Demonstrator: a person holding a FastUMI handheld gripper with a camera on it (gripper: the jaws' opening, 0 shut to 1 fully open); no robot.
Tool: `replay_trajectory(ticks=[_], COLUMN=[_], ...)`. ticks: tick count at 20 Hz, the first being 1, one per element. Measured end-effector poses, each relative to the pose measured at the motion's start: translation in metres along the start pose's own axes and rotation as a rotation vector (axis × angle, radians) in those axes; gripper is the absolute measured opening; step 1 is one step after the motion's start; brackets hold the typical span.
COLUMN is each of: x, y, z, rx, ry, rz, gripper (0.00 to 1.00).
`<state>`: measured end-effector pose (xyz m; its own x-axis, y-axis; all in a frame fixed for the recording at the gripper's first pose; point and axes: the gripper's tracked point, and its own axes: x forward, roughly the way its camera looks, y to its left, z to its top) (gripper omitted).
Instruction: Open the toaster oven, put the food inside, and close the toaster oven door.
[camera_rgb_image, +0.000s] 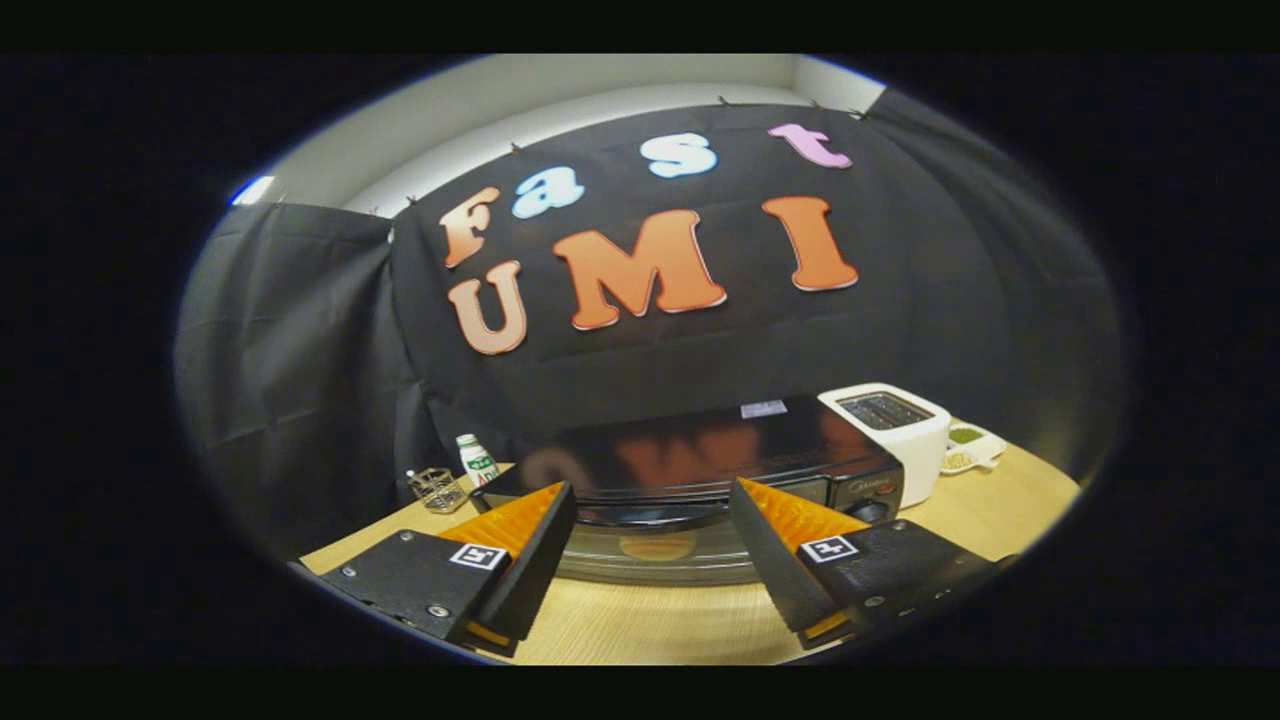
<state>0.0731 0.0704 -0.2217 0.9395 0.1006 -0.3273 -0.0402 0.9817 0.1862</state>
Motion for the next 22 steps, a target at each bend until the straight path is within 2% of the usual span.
replay_trajectory(ticks=[7, 13, 17, 22], x=[-0.089, -0.152, -0.183, -0.211], y=[0.024, 0.017, 0.000, 0.004], z=[0.049, 0.083, 0.091, 0.090], rx=[-0.138, -0.149, -0.123, -0.099], ry=[-0.127, -0.237, -0.291, -0.352], rz=[0.038, 0.001, -0.073, -0.055], gripper=[0.91, 0.93, 0.97, 0.97])
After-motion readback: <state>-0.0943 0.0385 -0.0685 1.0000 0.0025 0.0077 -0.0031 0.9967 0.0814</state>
